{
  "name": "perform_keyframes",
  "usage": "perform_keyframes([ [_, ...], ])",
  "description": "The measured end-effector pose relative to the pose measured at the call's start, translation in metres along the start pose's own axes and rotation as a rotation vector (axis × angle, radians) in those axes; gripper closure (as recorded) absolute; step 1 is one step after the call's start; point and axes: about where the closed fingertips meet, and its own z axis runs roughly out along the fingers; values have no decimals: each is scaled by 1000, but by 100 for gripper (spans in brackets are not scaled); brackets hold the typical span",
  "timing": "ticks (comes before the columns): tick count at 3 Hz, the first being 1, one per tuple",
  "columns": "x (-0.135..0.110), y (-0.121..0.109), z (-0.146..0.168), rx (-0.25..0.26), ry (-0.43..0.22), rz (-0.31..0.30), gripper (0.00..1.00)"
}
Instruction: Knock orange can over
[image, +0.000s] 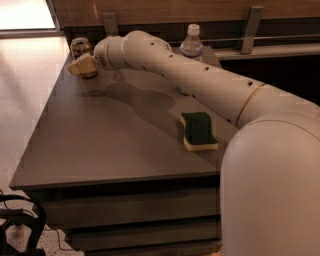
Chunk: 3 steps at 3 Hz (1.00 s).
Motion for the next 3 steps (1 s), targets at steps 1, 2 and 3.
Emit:
perform_keyframes([
  [1, 12, -10, 32, -7, -49, -6, 0],
  [2, 19, -16, 50, -12, -76, -6, 0],
  [3, 19, -14, 52, -15, -75, -6, 19],
])
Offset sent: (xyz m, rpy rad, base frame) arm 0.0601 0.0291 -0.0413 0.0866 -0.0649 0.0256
